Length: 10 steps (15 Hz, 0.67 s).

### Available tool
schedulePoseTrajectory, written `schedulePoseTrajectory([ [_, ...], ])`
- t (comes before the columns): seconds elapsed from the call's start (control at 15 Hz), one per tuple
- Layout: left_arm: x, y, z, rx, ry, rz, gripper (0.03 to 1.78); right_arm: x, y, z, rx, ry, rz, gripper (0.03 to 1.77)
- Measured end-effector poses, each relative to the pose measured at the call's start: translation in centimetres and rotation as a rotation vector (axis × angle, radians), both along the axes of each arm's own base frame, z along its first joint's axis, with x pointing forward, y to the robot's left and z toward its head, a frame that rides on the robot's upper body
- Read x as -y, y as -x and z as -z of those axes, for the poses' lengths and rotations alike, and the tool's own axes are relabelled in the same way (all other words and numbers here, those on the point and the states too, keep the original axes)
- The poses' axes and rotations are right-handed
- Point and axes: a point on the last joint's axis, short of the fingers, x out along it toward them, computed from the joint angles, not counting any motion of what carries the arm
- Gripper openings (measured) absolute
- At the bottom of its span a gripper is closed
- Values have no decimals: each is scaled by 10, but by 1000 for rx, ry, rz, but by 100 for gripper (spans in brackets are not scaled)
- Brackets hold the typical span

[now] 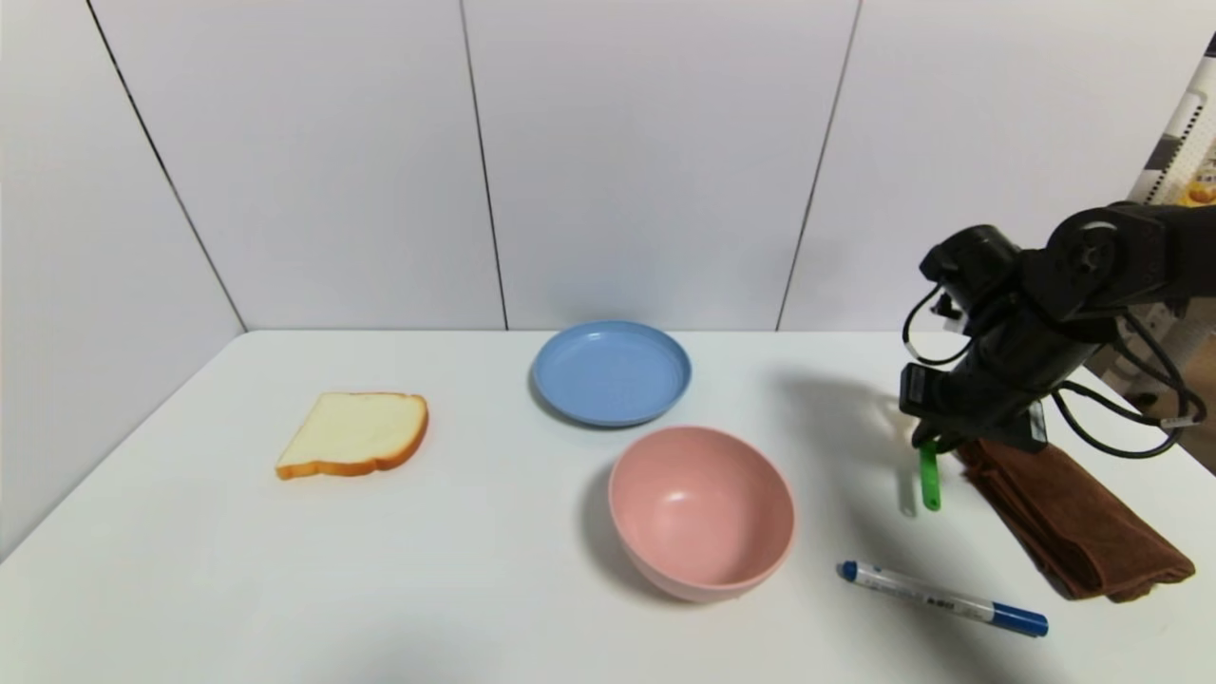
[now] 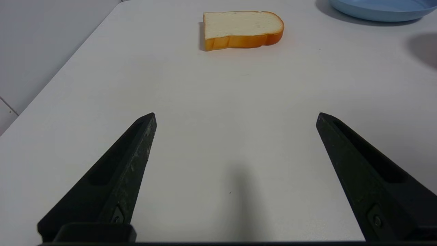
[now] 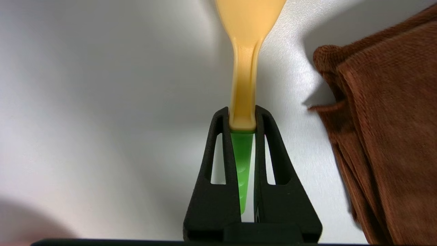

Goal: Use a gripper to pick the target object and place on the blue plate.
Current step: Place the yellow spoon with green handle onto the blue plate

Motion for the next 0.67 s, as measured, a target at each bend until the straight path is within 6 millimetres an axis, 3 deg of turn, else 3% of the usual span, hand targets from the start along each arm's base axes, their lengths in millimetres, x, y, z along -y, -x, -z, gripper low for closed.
schedulePoseTrajectory([
  [0.27,0,0,0,0,0,0,169,-14,23,-54,168,-75,-170,17],
  [0.67,0,0,0,0,0,0,169,-93,58,-118,391,-182,-496,17],
])
